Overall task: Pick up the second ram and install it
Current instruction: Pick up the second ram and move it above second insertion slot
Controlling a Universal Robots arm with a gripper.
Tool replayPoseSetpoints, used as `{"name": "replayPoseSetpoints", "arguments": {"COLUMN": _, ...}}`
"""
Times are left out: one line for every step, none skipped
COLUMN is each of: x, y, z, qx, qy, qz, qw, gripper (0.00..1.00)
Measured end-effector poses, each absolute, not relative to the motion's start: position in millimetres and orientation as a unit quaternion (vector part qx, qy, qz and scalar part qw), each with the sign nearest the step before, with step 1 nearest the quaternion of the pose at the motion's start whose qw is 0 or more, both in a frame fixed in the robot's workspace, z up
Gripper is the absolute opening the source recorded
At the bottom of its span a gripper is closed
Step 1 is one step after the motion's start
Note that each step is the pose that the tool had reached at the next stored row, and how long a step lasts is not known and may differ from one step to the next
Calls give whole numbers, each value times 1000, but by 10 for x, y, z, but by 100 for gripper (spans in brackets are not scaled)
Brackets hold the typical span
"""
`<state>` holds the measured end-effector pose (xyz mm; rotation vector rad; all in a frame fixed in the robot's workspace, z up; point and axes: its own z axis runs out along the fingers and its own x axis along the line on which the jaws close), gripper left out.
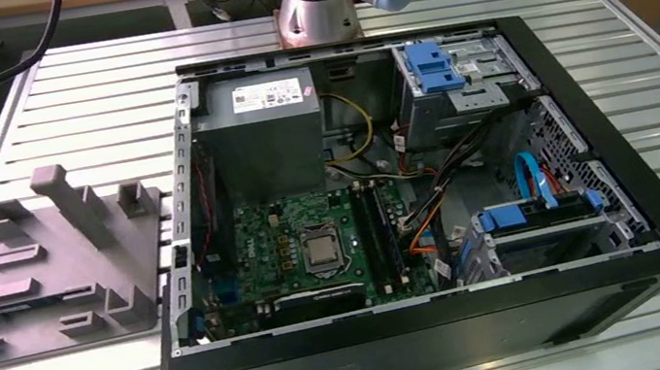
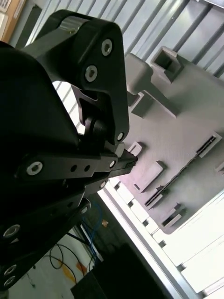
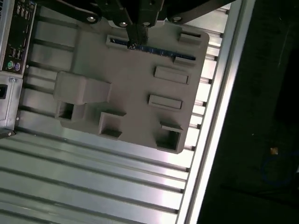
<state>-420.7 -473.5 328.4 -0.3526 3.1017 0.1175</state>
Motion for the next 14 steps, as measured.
{"name": "replayPoseSetpoints", "arguments": {"x": -4207, "y": -4735, "z": 3282, "qx": -122, "qy": 992, "qz": 38, "qw": 8, "gripper": 10}}
{"name": "replayPoseSetpoints", "arguments": {"x": -4207, "y": -4735, "z": 3279, "qx": -131, "qy": 991, "qz": 38, "qw": 8, "gripper": 10}}
{"name": "replayPoseSetpoints", "arguments": {"x": -4207, "y": -4735, "z": 3276, "qx": -140, "qy": 989, "qz": 38, "qw": 8, "gripper": 10}}
{"name": "replayPoseSetpoints", "arguments": {"x": -4207, "y": -4735, "z": 3273, "qx": -149, "qy": 988, "qz": 38, "qw": 7, "gripper": 10}}
{"name": "replayPoseSetpoints", "arguments": {"x": -4207, "y": -4735, "z": 3271, "qx": -158, "qy": 987, "qz": 38, "qw": 7, "gripper": 10}}
{"name": "replayPoseSetpoints", "arguments": {"x": -4207, "y": -4735, "z": 3268, "qx": -167, "qy": 985, "qz": 38, "qw": 7, "gripper": 10}}
{"name": "replayPoseSetpoints", "arguments": {"x": -4207, "y": -4735, "z": 3265, "qx": -176, "qy": 984, "qz": 38, "qw": 6, "gripper": 10}}
{"name": "replayPoseSetpoints", "arguments": {"x": -4207, "y": -4735, "z": 3262, "qx": -184, "qy": 982, "qz": 38, "qw": 6, "gripper": 10}}
{"name": "replayPoseSetpoints", "arguments": {"x": -4207, "y": -4735, "z": 3259, "qx": -193, "qy": 980, "qz": 38, "qw": 6, "gripper": 10}}
{"name": "replayPoseSetpoints", "arguments": {"x": -4207, "y": -4735, "z": 3256, "qx": -202, "qy": 979, "qz": 38, "qw": 5, "gripper": 10}}
{"name": "replayPoseSetpoints", "arguments": {"x": -4207, "y": -4735, "z": 3253, "qx": -211, "qy": 977, "qz": 38, "qw": 5, "gripper": 10}}
{"name": "replayPoseSetpoints", "arguments": {"x": -4207, "y": -4735, "z": 3250, "qx": -220, "qy": 975, "qz": 38, "qw": 5, "gripper": 10}}
{"name": "replayPoseSetpoints", "arguments": {"x": -4207, "y": -4735, "z": 3246, "qx": -229, "qy": 973, "qz": 38, "qw": 4, "gripper": 10}}
{"name": "replayPoseSetpoints", "arguments": {"x": -4207, "y": -4735, "z": 3243, "qx": -238, "qy": 971, "qz": 38, "qw": 4, "gripper": 10}}
